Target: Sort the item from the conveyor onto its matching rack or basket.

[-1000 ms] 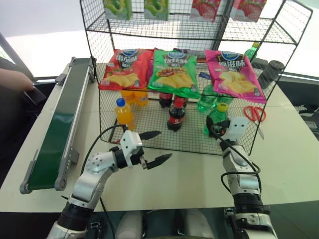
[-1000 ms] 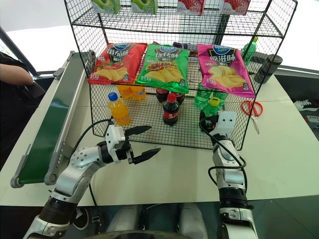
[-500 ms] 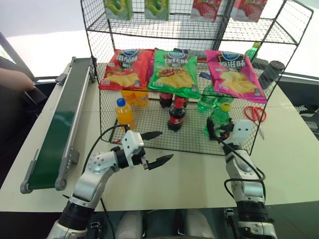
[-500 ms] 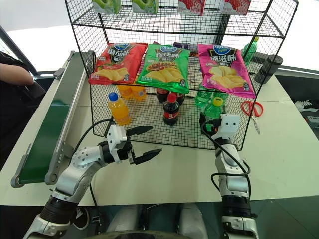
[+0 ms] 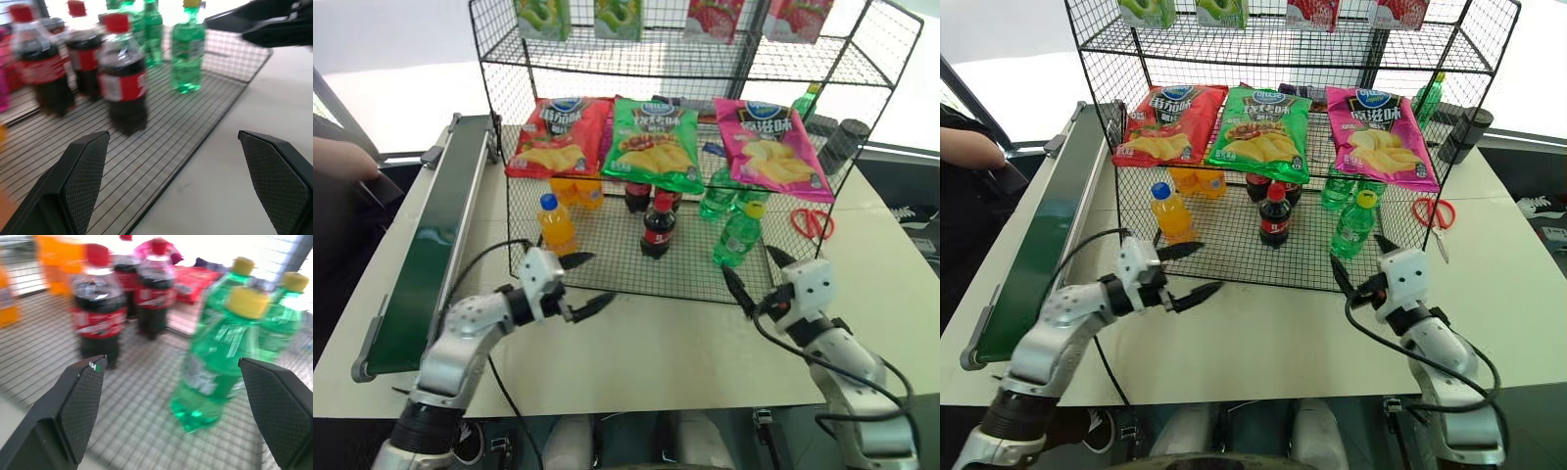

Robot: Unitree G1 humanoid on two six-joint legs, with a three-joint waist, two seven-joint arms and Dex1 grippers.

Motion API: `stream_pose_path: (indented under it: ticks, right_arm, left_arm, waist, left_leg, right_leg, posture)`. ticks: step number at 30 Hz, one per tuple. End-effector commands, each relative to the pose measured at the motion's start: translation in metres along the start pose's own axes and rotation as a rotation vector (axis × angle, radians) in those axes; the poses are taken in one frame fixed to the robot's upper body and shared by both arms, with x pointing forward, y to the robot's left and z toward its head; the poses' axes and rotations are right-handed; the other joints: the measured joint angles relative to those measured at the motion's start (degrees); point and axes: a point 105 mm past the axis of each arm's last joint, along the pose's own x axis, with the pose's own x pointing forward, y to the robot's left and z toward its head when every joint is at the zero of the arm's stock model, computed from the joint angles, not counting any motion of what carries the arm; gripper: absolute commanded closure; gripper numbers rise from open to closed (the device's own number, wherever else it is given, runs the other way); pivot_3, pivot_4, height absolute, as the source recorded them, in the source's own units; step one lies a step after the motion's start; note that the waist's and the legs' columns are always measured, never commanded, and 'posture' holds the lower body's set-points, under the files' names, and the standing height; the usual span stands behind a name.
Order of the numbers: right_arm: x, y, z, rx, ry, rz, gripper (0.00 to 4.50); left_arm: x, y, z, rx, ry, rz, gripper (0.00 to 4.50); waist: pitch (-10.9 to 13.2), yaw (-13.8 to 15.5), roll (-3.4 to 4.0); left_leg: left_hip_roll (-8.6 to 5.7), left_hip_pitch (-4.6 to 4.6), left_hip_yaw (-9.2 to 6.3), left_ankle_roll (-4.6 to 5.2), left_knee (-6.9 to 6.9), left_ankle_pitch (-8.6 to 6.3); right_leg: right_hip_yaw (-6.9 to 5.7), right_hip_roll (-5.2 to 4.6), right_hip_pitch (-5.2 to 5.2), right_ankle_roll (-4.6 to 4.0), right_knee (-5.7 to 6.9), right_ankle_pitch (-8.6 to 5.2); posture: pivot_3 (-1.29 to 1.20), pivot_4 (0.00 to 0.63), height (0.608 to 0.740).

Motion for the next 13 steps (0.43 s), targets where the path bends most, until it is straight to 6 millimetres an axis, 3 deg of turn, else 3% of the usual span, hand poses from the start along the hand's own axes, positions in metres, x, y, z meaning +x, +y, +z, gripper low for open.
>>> stream_pose_path:
  ticks: [1,7,13]
  right_arm:
    - [-0.018,-0.012,0.018,0.001,-0.053,0.052,0.03]
    - [-0.036,-0.023,0.014,0.004,0.008,0.129,0.03]
    - [-0.035,-0.030,0.010,-0.008,0.030,0.132,0.03]
  left_arm:
    - [-0.026,0.021,-0.002,0.036,0.043,0.106,0.00]
    - [-0.057,0.040,-0.013,0.000,0.070,0.229,0.00]
    - [-0.063,0.034,-0.021,-0.022,0.077,0.221,0.00]
  waist:
    - [0.0,0.1,0.00]
    - [0.0,0.1,-0.08]
    - [0.0,0.1,-0.12]
  left_leg:
    - [0.00,0.00,0.00,0.00,0.01,0.00]
    - [0.00,0.02,-0.02,0.01,0.01,-0.01]
    - [0.00,0.02,-0.01,0.01,0.00,-0.01]
  right_leg:
    - [0.00,-0.01,0.00,0.00,0.00,0.00]
    - [0.00,-0.03,0.03,-0.01,-0.01,0.00]
    - [0.00,-0.06,0.02,-0.01,-0.02,0.00]
  posture:
    - [0.00,0.150,0.724]
    - [0.00,0.150,0.724]
    - [0.00,0.150,0.724]
